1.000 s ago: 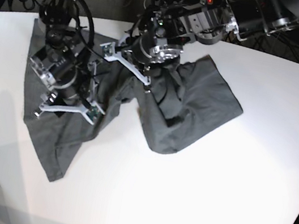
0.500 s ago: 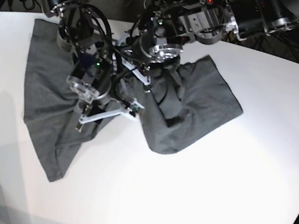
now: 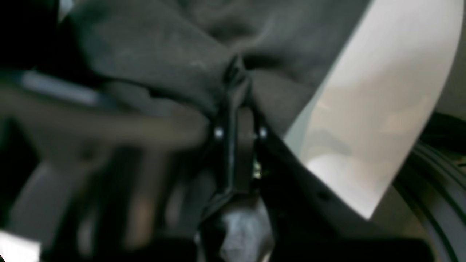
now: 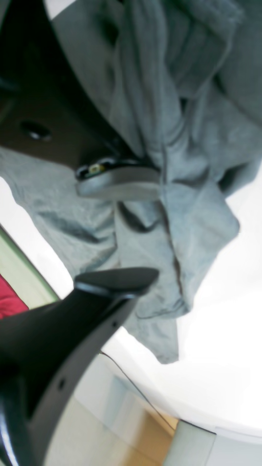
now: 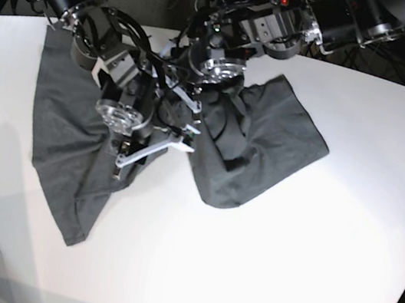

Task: Layout the t-shirt on the table in an organized manner, then fold the t-shirt properly
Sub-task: 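Bring the right gripper to the left gripper and grasp the fabric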

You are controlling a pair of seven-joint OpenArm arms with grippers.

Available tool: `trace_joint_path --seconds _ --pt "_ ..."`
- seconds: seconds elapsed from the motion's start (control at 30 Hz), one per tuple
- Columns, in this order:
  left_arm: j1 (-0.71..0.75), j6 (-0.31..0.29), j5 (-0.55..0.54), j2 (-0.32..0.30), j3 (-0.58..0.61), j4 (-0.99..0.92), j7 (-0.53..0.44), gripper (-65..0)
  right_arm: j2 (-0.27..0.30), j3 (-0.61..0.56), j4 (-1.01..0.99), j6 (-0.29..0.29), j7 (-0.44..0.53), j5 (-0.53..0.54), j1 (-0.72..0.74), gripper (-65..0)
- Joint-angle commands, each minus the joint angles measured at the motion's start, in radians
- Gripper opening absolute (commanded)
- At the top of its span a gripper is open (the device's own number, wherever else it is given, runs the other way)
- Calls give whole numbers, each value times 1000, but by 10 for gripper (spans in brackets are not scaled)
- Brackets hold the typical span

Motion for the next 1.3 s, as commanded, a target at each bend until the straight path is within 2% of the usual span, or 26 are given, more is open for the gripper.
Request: trace_joint_path --seconds 0.0,0.17,0.37,0.63,0.7,0.73,0.87,0.93,1.0,1.27 --pt "-12 17 -11 4 -7 5 22 -645 7 -2 14 14 -12 5 14 -344" --pt "-13 17 -11 5 -7 5 22 -645 4 -5 8 14 -10 5 21 -344" --pt "-20 17 -11 5 -9 14 22 -642 4 -99 -85 14 20 7 44 -347" --pt "-21 17 -11 5 -10 17 22 -632 1 -103 -114 14 40 7 53 -348" --pt "-21 17 -11 5 -10 19 25 -583 1 -103 -116 14 40 7 58 -348" --pt "-21 17 -11 5 -10 19 26 -534 1 -103 -117 14 40 7 61 -348" --pt "-12 17 -11 5 -82 55 20 -257 1 -103 -117 14 40 7 66 -348" --pt "-12 17 -11 -1 -110 88 20 -165 1 -103 -117 14 42 7 66 -348" --pt "-12 17 -11 -4 -125 108 22 -134 1 -103 -117 14 59 7 66 -348" --pt "-12 17 -11 -6 -131 115 22 -133 1 -102 -114 14 80 5 89 -348"
